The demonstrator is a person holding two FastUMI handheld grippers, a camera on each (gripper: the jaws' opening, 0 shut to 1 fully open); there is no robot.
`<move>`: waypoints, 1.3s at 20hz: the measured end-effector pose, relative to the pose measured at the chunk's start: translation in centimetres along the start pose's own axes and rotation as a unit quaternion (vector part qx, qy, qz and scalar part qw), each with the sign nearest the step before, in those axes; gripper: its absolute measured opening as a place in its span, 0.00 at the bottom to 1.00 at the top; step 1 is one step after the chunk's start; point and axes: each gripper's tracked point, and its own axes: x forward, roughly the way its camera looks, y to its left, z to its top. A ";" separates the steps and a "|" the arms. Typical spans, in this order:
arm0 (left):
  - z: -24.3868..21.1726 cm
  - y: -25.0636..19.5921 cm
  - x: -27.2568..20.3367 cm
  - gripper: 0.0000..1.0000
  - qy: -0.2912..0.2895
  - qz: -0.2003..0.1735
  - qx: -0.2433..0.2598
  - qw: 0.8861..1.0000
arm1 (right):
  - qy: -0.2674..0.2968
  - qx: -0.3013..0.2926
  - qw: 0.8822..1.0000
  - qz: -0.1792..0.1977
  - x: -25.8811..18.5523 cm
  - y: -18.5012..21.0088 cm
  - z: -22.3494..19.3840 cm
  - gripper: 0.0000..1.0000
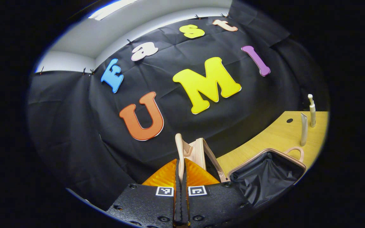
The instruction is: First open the suitcase, pack the skin care products into it, and then close the suitcase.
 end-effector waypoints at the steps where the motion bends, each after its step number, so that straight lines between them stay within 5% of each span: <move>1: -0.8 0.9 0.2 0.02 0.001 0.004 -0.019 1.000 | 0.000 -0.001 1.000 -0.001 0.0 0.0 0.0 0.79; 11: -11.8 8.3 2.1 0.03 0.041 0.057 -0.147 0.987 | 0.018 0.006 1.000 -0.005 1.2 0.9 -1.6 0.79; 19: -22.3 8.7 3.8 0.03 0.094 0.045 -0.297 0.949 | 0.037 -0.002 0.999 -0.004 1.9 2.3 -3.7 0.80; 26: -27.0 7.8 4.2 0.08 0.133 0.048 -0.332 0.933 | 0.050 -0.016 0.999 0.004 2.6 4.4 -5.0 0.80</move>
